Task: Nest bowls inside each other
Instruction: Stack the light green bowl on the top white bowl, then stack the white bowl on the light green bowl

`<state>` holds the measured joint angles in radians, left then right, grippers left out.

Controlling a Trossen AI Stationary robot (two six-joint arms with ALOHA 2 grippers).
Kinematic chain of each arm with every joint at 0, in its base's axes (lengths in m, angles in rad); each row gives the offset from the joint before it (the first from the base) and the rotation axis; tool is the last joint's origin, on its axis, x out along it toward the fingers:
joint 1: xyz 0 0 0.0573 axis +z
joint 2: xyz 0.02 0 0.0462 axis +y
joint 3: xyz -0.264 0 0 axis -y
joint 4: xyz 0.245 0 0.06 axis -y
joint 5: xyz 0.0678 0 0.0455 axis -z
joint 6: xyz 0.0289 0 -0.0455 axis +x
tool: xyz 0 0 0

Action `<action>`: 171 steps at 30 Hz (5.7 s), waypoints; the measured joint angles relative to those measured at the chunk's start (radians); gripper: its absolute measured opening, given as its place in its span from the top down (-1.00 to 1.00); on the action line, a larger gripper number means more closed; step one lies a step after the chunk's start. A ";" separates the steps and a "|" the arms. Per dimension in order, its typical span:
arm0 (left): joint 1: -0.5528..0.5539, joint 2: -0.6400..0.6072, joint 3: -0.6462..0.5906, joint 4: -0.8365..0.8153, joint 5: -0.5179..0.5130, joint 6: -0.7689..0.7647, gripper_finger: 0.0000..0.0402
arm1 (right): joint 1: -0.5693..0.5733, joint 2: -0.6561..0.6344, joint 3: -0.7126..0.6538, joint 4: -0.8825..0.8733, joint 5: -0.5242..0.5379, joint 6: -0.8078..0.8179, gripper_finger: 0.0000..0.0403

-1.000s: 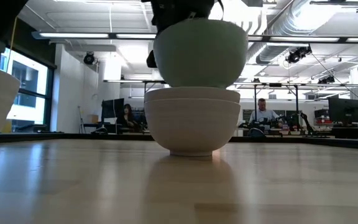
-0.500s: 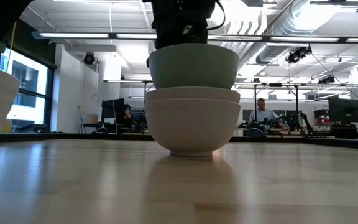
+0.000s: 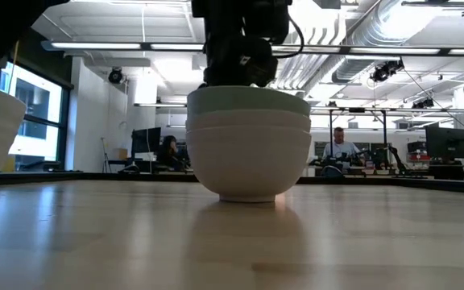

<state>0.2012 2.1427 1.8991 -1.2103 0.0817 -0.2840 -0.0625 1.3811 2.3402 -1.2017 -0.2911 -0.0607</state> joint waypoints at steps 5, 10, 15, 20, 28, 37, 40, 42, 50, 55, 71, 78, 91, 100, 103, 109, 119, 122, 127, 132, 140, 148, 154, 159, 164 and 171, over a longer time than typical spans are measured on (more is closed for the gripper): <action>-0.005 0.004 0.000 0.013 -0.010 0.000 0.95 | 0.000 0.000 0.000 -0.007 0.000 0.001 0.15; -0.006 0.002 0.000 0.045 -0.016 -0.001 0.74 | 0.000 0.000 0.000 -0.007 0.000 0.000 0.15; -0.009 0.002 0.000 0.050 -0.015 0.002 0.52 | 0.000 0.000 0.000 -0.007 0.000 0.001 0.15; -0.016 -0.014 0.000 0.066 -0.003 0.026 0.34 | 0.000 0.000 0.000 -0.007 0.000 0.001 0.15; -0.017 -0.066 0.021 0.117 0.019 0.059 0.16 | 0.000 0.000 0.000 -0.016 -0.001 0.001 0.15; -0.025 -0.182 0.089 -0.101 0.015 0.223 0.11 | 0.000 -0.001 0.000 -0.103 -0.001 0.045 0.15; -0.039 -0.243 0.086 -0.190 0.004 0.293 0.10 | 0.000 -0.001 0.000 -0.118 -0.002 0.046 0.15; -0.052 -0.286 0.087 -0.210 0.004 0.333 0.10 | 0.000 -0.001 0.000 -0.130 -0.007 0.046 0.15; -0.103 -0.465 0.087 -0.302 0.070 0.381 0.10 | 0.000 0.000 0.000 -0.198 -0.007 0.062 0.15; -0.141 -0.561 0.087 -0.311 0.068 0.365 0.10 | 0.000 0.000 0.000 -0.272 0.030 0.062 0.15; -0.266 -0.767 0.086 -0.201 0.039 0.165 0.10 | 0.000 0.000 0.000 -0.158 0.046 0.034 0.15; -0.398 -0.842 0.065 -0.101 -0.107 0.148 0.10 | 0.016 0.000 0.000 -0.095 0.018 -0.005 0.15; -0.553 -0.991 -0.335 -0.115 -0.254 -0.118 0.10 | 0.097 0.000 0.000 -0.035 0.027 -0.026 0.15; -0.595 -1.032 -0.631 0.032 -0.217 -0.217 0.10 | 0.122 0.000 0.000 0.012 0.041 -0.026 0.15; -0.612 -1.033 -0.700 0.088 -0.214 -0.231 0.10 | 0.134 0.000 0.000 0.013 0.041 -0.026 0.15; -0.656 -1.035 -0.818 0.226 -0.225 -0.266 0.10 | 0.175 -0.001 0.000 0.047 0.041 -0.035 0.15; -0.734 -1.034 -0.986 0.366 -0.234 -0.385 0.10 | 0.224 -0.002 0.000 0.063 0.054 -0.052 0.15; -0.757 -1.034 -1.038 0.403 -0.234 -0.425 0.10 | 0.230 -0.002 0.000 0.063 0.055 -0.052 0.15; -0.787 -1.034 -1.119 0.495 -0.235 -0.494 0.10 | 0.248 -0.002 0.000 0.063 0.058 -0.052 0.15; -0.794 -1.034 -1.170 0.529 -0.235 -0.537 0.10 | 0.256 -0.002 0.000 0.063 0.078 -0.052 0.15; -0.794 -1.028 -1.233 0.530 -0.191 -0.603 0.10 | 0.255 -0.002 0.000 0.063 0.078 -0.052 0.15; -0.790 -1.028 -1.252 0.595 -0.157 -0.615 0.10 | 0.255 -0.002 0.000 0.063 0.081 -0.079 0.15; -0.790 -1.028 -1.252 0.600 -0.157 -0.636 0.10 | 0.255 -0.002 0.000 0.063 0.081 -0.100 0.15; -0.774 -0.992 -1.253 0.644 -0.136 -0.660 0.10 | 0.255 -0.002 0.000 0.060 0.081 -0.102 0.15; -0.754 -0.913 -1.253 0.700 -0.092 -0.659 0.10 | 0.255 -0.002 0.000 0.053 0.081 -0.098 0.15; -0.735 -0.857 -1.252 0.714 -0.089 -0.660 0.12 | 0.255 -0.003 0.001 0.038 0.082 -0.095 0.15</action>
<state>-0.5341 1.2855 0.6468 -0.4962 -0.0071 -0.9440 0.1928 1.3785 2.3409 -1.1641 -0.2092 -0.1558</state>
